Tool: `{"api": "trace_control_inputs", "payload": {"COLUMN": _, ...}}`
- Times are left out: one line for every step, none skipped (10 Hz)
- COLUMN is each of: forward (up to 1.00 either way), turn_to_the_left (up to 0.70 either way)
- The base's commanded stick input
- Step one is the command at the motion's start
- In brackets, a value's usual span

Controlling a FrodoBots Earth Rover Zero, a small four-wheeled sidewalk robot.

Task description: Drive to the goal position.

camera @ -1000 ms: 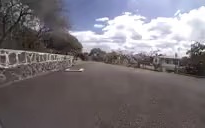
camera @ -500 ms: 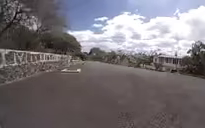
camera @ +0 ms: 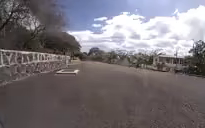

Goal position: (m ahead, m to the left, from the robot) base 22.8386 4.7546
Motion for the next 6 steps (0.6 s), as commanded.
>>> {"api": "trace_control_inputs", "payload": {"forward": 0.85, "turn_to_the_left": 0.29}}
{"api": "trace_control_inputs", "payload": {"forward": 0.85, "turn_to_the_left": 0.08}}
{"api": "trace_control_inputs", "payload": {"forward": 0.85, "turn_to_the_left": 0.04}}
{"api": "trace_control_inputs", "payload": {"forward": 0.85, "turn_to_the_left": 0.01}}
{"api": "trace_control_inputs", "payload": {"forward": 0.85, "turn_to_the_left": 0.01}}
{"api": "trace_control_inputs", "payload": {"forward": 0.85, "turn_to_the_left": 0.01}}
